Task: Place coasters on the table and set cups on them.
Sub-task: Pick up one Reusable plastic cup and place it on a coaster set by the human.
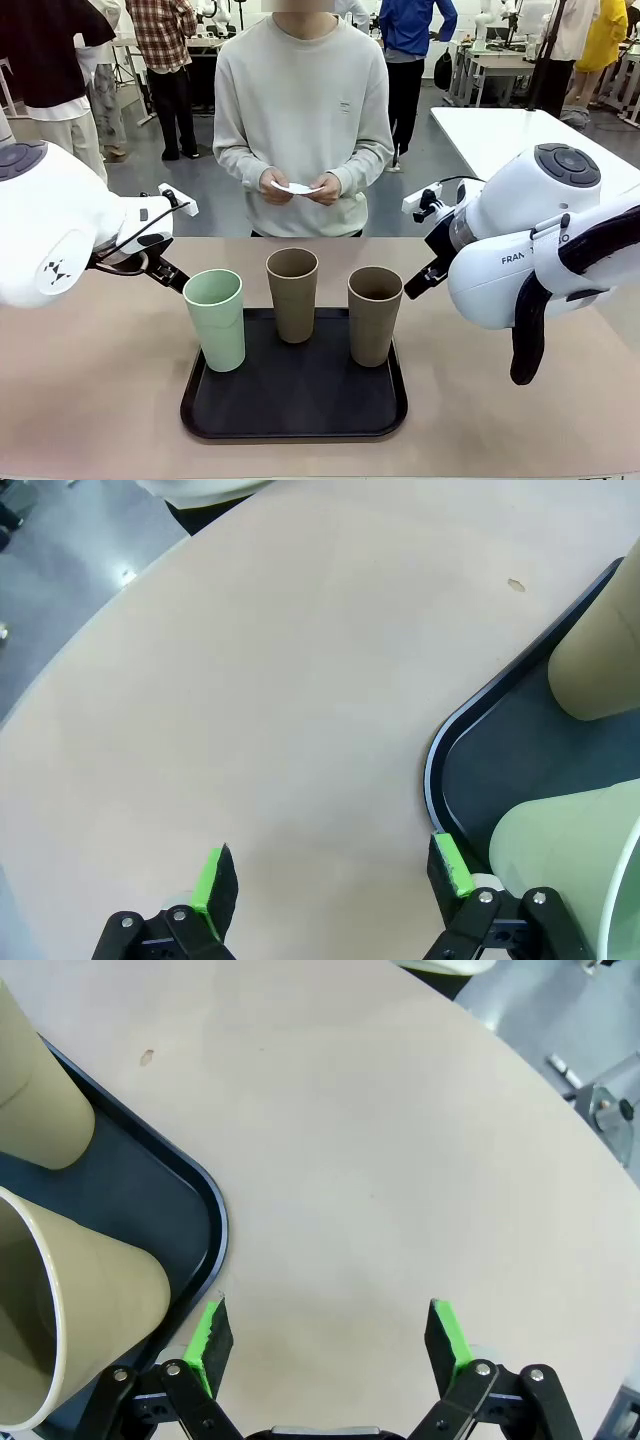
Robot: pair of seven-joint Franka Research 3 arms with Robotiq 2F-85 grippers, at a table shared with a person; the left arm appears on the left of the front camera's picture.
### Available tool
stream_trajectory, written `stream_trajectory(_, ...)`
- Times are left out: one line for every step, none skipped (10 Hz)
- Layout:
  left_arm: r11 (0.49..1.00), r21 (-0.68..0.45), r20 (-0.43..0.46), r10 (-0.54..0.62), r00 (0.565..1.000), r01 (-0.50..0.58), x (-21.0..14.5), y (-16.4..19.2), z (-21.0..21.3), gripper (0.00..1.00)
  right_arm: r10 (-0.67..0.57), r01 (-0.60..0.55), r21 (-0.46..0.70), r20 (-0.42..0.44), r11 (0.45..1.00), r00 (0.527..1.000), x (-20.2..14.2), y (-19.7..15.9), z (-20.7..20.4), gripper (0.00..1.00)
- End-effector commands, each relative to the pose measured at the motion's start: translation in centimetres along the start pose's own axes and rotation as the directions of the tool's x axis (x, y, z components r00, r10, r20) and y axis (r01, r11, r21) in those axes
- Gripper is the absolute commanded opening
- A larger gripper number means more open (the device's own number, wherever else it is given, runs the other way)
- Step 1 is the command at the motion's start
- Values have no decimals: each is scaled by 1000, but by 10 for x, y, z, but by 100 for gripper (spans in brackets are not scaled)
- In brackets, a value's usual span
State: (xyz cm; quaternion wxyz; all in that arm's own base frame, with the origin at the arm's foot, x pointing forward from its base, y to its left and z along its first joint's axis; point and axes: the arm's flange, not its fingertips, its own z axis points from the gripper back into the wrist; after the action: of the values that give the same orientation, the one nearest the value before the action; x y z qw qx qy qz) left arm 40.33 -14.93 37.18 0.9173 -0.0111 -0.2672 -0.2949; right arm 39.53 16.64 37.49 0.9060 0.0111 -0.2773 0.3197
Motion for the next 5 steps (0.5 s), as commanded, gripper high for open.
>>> stream_trajectory(1000,0,0,0,1000,0,0,0,0,100,0,0,0,0,1000,1000,0,0,0,100)
stream_trajectory(1000,0,0,0,1000,0,0,0,0,100,0,0,0,0,1000,1000,0,0,0,100)
stream_trajectory(1000,0,0,0,1000,0,0,0,0,100,0,0,0,0,1000,1000,0,0,0,100)
stream_trajectory(1000,0,0,0,1000,0,0,0,0,100,0,0,0,0,1000,1000,0,0,0,100)
stream_trajectory(1000,0,0,0,1000,0,0,0,0,100,0,0,0,0,1000,1000,0,0,0,100)
